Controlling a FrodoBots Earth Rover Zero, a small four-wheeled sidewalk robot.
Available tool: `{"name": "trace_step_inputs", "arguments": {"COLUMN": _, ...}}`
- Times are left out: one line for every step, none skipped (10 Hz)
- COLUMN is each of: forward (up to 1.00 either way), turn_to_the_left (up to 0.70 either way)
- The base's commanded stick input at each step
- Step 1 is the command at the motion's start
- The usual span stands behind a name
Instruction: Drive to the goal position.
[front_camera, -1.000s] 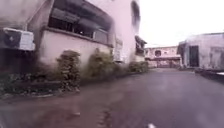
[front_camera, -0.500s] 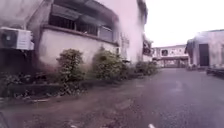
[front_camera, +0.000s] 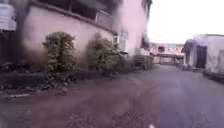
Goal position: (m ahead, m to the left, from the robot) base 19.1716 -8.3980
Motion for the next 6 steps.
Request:
{"name": "trace_step_inputs", "arguments": {"forward": 0.70, "turn_to_the_left": -0.15}}
{"name": "trace_step_inputs", "arguments": {"forward": 0.70, "turn_to_the_left": -0.15}}
{"name": "trace_step_inputs", "arguments": {"forward": 0.70, "turn_to_the_left": -0.15}}
{"name": "trace_step_inputs", "arguments": {"forward": 0.70, "turn_to_the_left": -0.15}}
{"name": "trace_step_inputs", "arguments": {"forward": 0.70, "turn_to_the_left": -0.15}}
{"name": "trace_step_inputs", "arguments": {"forward": 0.70, "turn_to_the_left": -0.15}}
